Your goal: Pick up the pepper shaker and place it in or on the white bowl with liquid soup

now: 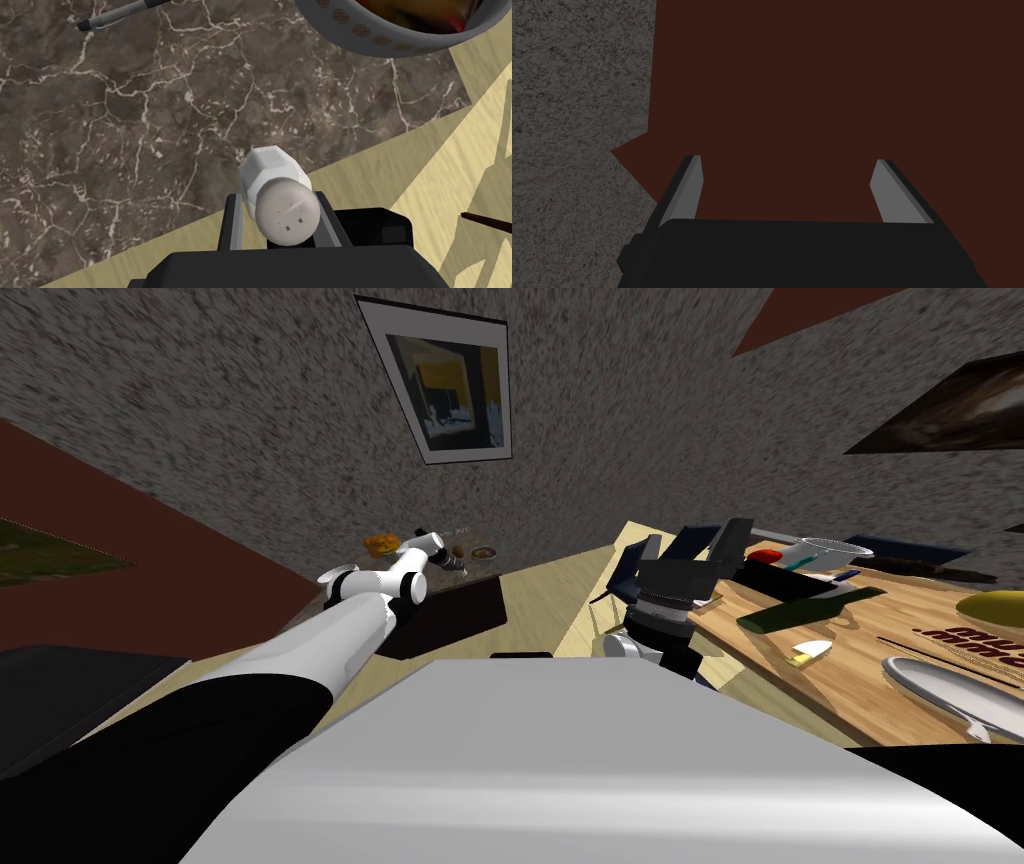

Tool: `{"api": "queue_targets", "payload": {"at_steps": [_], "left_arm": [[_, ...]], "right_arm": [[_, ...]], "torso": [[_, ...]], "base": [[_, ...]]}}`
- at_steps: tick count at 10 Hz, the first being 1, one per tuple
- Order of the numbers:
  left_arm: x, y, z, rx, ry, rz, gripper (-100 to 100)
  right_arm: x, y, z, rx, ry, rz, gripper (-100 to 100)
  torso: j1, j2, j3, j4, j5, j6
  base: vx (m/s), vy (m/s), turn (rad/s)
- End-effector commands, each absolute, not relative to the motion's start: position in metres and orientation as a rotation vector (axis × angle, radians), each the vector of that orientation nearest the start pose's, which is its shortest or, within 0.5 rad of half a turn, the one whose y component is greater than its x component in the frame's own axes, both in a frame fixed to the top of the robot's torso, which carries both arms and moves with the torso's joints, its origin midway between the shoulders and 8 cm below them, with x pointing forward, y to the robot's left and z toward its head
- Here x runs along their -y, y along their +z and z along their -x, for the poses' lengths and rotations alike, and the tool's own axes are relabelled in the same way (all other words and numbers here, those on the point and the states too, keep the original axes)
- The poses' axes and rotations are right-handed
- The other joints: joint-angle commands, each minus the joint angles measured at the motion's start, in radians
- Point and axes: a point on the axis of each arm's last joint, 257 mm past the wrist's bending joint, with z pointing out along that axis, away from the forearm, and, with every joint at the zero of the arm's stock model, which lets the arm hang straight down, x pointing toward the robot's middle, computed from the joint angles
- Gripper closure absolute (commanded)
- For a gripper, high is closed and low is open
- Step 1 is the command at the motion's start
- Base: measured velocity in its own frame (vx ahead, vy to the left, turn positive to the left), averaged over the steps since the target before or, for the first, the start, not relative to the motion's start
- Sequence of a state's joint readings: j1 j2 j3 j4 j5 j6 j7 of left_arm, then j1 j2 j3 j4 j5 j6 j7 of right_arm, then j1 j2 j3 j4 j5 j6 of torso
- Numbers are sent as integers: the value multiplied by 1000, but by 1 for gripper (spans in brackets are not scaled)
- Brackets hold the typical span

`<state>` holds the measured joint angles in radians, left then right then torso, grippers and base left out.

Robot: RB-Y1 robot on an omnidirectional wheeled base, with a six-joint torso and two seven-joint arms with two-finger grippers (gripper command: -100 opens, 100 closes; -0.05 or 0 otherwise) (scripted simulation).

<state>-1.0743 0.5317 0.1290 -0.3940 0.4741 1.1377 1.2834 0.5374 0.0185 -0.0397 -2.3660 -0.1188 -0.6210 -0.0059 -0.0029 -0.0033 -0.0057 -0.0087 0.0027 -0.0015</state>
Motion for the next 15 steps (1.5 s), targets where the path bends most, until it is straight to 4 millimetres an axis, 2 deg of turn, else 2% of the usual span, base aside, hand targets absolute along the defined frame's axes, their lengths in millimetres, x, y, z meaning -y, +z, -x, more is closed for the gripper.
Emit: {"api": "queue_targets", "payload": {"at_steps": [1,2,3,4,5,6,7,8,11,12,15], "left_arm": [[-363,-254,-611,-22,-706,3102,100],[-363,-254,-611,-22,-706,3102,100],[-364,-233,-616,-22,-713,3092,100],[-364,-233,-616,-22,-713,3092,100],[-364,-222,-619,-24,-717,3087,100],[-365,-228,-615,-15,-697,3094,100],[-364,-222,-619,-24,-717,3087,100],[-365,-200,-624,-30,-726,3075,100],[-365,-167,-630,-44,-738,3055,100],[-365,-167,-630,-44,-738,3055,100],[-365,-148,-632,-55,-744,3042,100]], "right_arm": [[304,72,-294,-399,1359,-592,0],[304,72,-294,-399,1359,-592,0],[304,72,-294,-399,1359,-592,0],[304,71,-294,-399,1359,-592,0],[304,72,-294,-399,1359,-592,0],[304,72,-294,-399,1359,-592,0],[304,72,-294,-399,1359,-592,0],[304,72,-294,-399,1359,-592,0],[304,72,-294,-399,1359,-592,0],[304,72,-294,-399,1359,-592,0],[304,72,-294,-399,1359,-592,0]], "torso": [[0,0,0,0,0,0],[0,-1,-1,-1,0,0],[0,1,0,-1,1,0],[-1,-1,-1,0,0,1],[-2,-2,-1,-1,0,1],[-2,-2,-1,-1,0,1],[-1,-1,-1,-1,0,1],[1,1,0,-1,1,0],[-6,-5,-3,-1,-2,2],[-5,-5,-3,-1,-2,3],[0,1,0,-1,0,1]], "base": [[73,-43,-13],[36,-27,0],[75,-54,-29],[91,-61,-14],[78,-56,-19],[61,-40,-14],[21,-16,2],[68,-39,-28],[141,-84,-24],[93,-34,-16],[51,-22,-8]]}}
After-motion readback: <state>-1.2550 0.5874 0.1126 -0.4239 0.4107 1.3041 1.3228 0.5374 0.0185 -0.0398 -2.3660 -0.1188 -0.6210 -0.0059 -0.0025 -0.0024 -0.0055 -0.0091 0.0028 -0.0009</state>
